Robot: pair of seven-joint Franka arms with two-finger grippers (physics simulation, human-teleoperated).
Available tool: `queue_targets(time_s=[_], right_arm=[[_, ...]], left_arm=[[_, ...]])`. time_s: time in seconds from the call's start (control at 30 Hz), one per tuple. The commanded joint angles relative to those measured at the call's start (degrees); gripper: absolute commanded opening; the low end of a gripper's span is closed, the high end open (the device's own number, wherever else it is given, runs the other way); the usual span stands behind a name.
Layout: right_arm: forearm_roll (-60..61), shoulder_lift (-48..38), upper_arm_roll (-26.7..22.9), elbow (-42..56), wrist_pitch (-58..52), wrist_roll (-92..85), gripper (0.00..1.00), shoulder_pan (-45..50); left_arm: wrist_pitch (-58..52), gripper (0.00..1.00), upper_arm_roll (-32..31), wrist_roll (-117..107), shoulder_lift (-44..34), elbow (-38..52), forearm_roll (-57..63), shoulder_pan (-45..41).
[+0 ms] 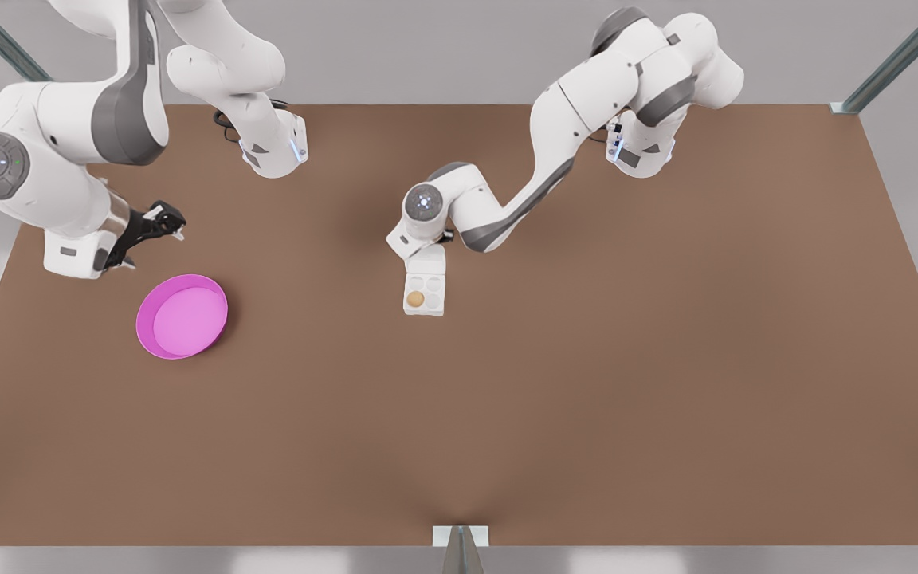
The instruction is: Pack egg into the box and close the box lid
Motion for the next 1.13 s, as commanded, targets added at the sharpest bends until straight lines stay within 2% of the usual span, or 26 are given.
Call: queue_targets(time_s=[0.0, 0.27, 0.37, 0.47, 0.5, 0.53, 0.57, 0.6, 0.63, 0.73, 0.77, 0.8, 0.87, 1.1], right_arm=[[0.13, 0.23, 0.0, 0.02, -0.55, 39.09, 1.0, -5.02], [2.32, 0.76, -0.26, 0.02, -0.55, 38.03, 1.0, -5.63], [2.94, 0.84, -0.53, -0.06, -0.55, 37.24, 1.0, -6.07], [2.85, 0.84, -0.53, -0.07, -0.55, 37.24, 1.0, -6.07], [2.76, 0.76, -0.53, 0.02, -0.55, 37.15, 1.0, -6.07], [2.42, 0.76, -0.53, 0.11, -0.55, 37.24, 1.0, -6.07], [1.8, 0.76, -0.53, 0.28, -0.12, 37.33, 1.0, -6.42], [1.27, 0.58, -0.26, 0.29, 0.94, 38.12, 1.0, -6.77], [0.65, 0.58, -0.18, 0.29, 1.29, 38.21, 1.0, -6.77], [0.83, 0.76, -0.26, 0.37, 1.29, 37.95, 1.0, -6.86], [0.83, 0.76, -0.26, 0.37, 1.21, 37.95, 1.0, -6.86], [0.83, 0.76, -0.26, 0.37, 1.21, 37.86, 1.0, -6.86], [0.74, 0.67, -0.26, 0.37, 1.21, 37.77, 1.0, -6.86], [0.83, 0.67, -0.26, 0.37, 1.21, 37.33, 1.0, -6.86]], left_arm=[[3.6, 0.21, -0.01, -15.6, 0.09, 0.01, 0.67, 0.08], [3.69, 0.21, 0.6, -15.42, 0.26, 2.2, 1.2, 0.61], [4.75, 0.21, 0.69, -15.42, 5.27, 8.27, 2.69, -0.1], [4.22, 0.21, 1.04, -15.34, 6.77, 11.17, 3.49, -0.01], [1.6, 0.21, 0.78, -11.84, 5.28, 11.52, 4.54, 2.53], [-11.7, 0.21, -1.15, -10.06, -1.11, 11.79, 3.67, 7.09], [-35.26, 0.21, -2.9, -4.81, -6.32, 20.27, 2.08, 16.49], [-52.87, 0.38, -2.91, 2.65, -6.24, 32.67, 2.43, 24.31], [-55.46, 1.0, -3.09, 11.09, -7.98, 34.46, 2.87, 33.97], [-53.1, 1.0, -2.21, 39.1, -11.15, 31.93, 12.81, 41.46], [-46.51, 1.0, 3.67, 53.2, -21.96, 15.94, 12.1, 39.46], [-42.97, 1.0, 12.64, 54.54, -27.42, 10.03, 7.02, 32.25], [-44.21, 1.0, 17.82, 54.45, -31.02, 10.73, 1.91, 31.98], [-46.84, 1.0, 18.01, 54.19, -29.27, 11.61, 1.11, 32.42]])
